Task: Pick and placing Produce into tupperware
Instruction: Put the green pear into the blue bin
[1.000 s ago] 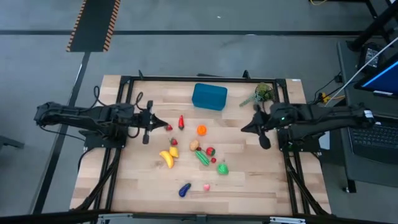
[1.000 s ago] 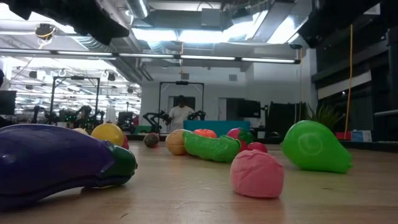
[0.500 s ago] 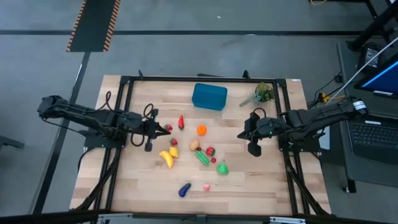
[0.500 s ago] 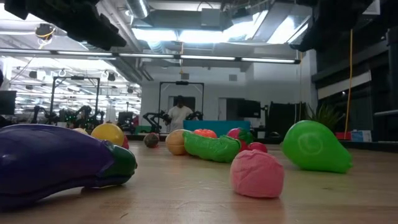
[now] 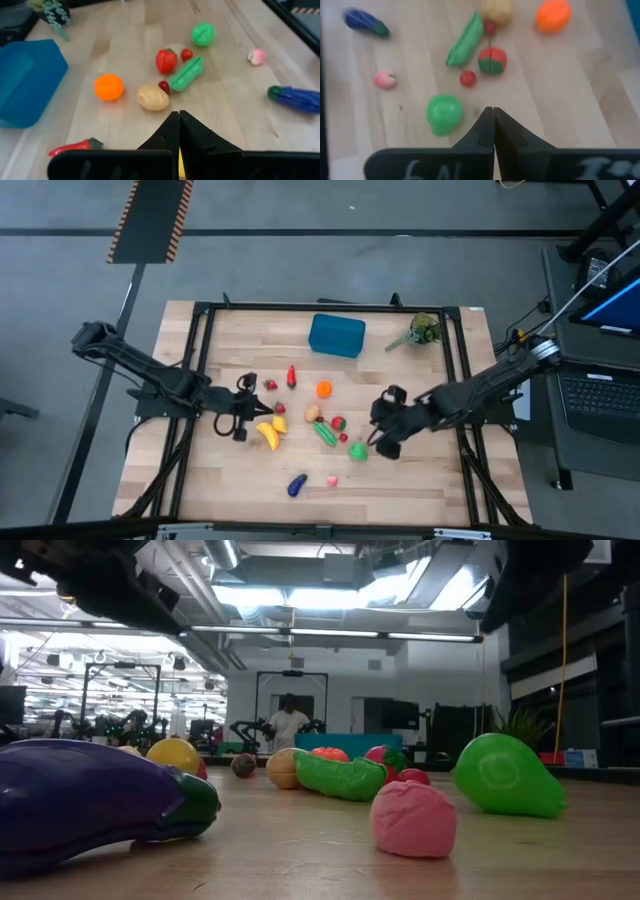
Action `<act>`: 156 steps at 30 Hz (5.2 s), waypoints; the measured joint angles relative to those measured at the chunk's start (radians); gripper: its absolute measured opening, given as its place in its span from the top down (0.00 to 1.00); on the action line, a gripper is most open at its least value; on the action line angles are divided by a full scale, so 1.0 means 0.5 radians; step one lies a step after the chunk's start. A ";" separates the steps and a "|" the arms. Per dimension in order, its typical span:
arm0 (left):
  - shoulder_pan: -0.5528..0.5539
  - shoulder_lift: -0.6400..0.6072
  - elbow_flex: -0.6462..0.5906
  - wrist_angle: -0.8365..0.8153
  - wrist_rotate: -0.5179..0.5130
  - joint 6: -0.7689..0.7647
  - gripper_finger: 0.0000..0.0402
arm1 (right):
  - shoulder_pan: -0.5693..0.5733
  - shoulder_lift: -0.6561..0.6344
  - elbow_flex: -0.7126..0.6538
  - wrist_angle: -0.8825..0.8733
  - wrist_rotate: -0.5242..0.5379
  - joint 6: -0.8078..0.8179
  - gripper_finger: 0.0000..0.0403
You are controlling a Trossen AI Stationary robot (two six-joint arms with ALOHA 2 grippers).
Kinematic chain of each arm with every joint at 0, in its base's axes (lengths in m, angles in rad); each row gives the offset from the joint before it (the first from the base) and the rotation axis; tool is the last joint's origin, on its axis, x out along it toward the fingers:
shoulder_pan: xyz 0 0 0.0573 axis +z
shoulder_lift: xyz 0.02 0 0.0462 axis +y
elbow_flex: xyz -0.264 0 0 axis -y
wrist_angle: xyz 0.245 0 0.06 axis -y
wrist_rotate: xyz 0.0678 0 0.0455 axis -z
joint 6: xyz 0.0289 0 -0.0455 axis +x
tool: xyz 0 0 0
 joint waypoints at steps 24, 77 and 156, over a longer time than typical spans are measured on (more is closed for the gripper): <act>-0.054 0.063 0.000 -0.010 -0.033 0.107 1.00 | 0.067 0.707 0.666 -0.628 -0.244 0.662 0.95; -0.042 0.062 0.000 -0.057 -0.033 0.124 1.00 | 0.095 0.957 0.662 -0.265 -0.437 0.940 0.26; -0.041 0.062 0.000 -0.058 -0.033 0.123 1.00 | 0.026 1.214 0.556 -0.060 -0.306 0.520 0.32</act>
